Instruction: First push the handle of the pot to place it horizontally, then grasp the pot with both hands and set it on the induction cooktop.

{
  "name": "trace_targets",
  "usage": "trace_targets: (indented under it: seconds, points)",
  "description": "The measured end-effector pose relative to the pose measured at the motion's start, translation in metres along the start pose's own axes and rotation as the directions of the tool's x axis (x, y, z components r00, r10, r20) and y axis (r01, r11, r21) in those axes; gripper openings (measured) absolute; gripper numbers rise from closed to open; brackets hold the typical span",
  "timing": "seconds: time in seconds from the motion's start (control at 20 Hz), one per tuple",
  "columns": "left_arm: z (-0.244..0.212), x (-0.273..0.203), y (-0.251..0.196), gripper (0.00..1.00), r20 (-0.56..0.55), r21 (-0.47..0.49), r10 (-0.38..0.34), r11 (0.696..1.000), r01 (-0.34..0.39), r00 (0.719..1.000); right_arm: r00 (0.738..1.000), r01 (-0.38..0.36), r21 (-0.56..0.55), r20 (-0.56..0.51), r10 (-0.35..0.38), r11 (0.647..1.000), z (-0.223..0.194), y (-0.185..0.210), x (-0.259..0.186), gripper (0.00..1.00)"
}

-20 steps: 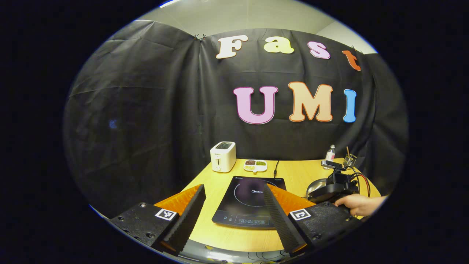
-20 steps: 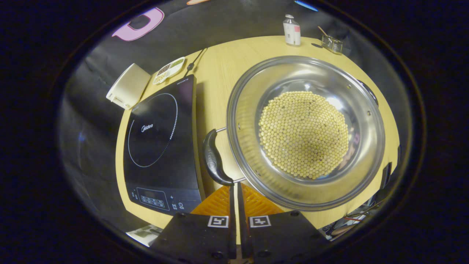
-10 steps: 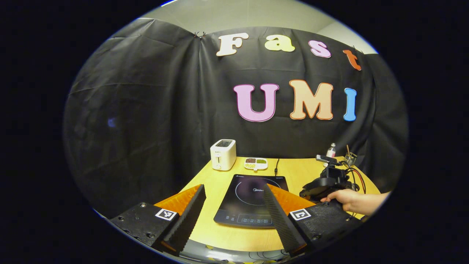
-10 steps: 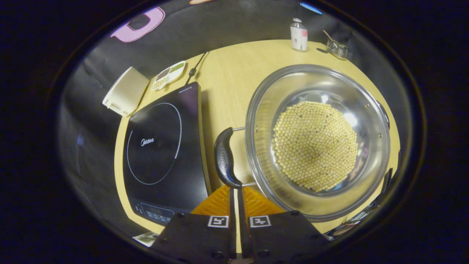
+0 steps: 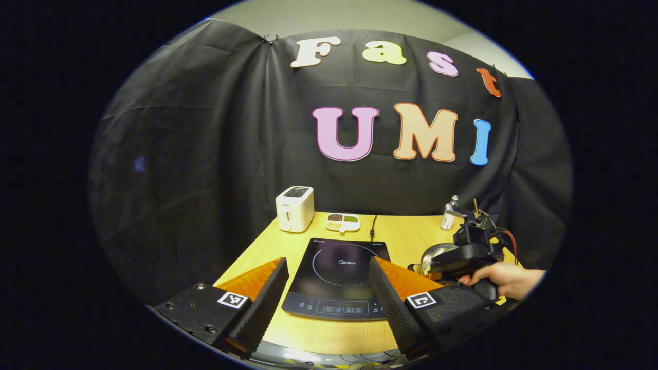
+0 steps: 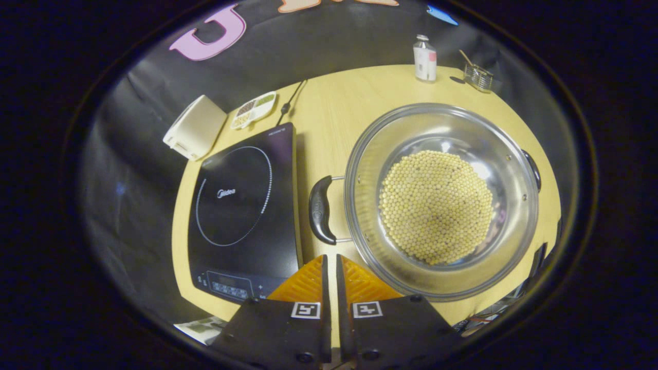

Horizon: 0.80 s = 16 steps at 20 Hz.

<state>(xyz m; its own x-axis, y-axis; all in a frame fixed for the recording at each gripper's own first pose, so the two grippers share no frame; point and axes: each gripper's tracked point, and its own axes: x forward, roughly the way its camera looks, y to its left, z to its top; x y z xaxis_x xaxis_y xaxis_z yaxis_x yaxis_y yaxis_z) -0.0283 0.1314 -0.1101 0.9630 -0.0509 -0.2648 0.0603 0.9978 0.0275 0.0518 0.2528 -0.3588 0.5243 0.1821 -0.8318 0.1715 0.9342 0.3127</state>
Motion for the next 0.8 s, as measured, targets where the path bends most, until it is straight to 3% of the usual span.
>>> trace_targets:
  seconds: [0.25, 0.35, 0.4, 0.6, 0.65, 0.7, 0.8]
  points:
    - [-0.007, 0.017, -0.034, 0.96, -0.052, -0.018, -0.129, 0.992, 0.129, 0.990, 0.993, -0.070, 0.064, 0.104, 0.063, 0.996, 0.014, -0.030, -0.061, 0.08]
    - [-0.013, 0.023, -0.048, 0.94, -0.091, -0.036, -0.174, 0.985, 0.171, 0.981, 0.990, -0.054, 0.077, 0.132, 0.044, 0.996, 0.018, -0.055, -0.081, 0.09]
    - [-0.013, 0.027, -0.055, 0.96, -0.097, -0.045, -0.196, 0.980, 0.193, 0.976, 0.988, -0.040, 0.083, 0.150, 0.027, 0.996, 0.022, -0.069, -0.092, 0.20]
    - [-0.018, 0.048, -0.078, 0.97, -0.132, -0.090, -0.224, 0.973, 0.213, 0.966, 0.979, -0.013, 0.076, 0.202, -0.003, 0.997, 0.035, -0.113, -0.121, 0.13]
    - [-0.021, 0.053, -0.084, 0.96, -0.142, -0.094, -0.223, 0.973, 0.212, 0.964, 0.977, 0.000, 0.078, 0.211, -0.017, 0.997, 0.041, -0.126, -0.124, 0.22]
    - [-0.024, 0.059, -0.089, 0.97, -0.155, -0.094, -0.220, 0.974, 0.208, 0.963, 0.976, 0.008, 0.083, 0.215, -0.026, 0.997, 0.046, -0.137, -0.128, 0.23]
    - [-0.026, 0.071, -0.102, 0.97, -0.169, -0.088, -0.210, 0.976, 0.197, 0.963, 0.977, -0.006, 0.077, 0.213, -0.011, 0.997, 0.057, -0.152, -0.133, 0.41]
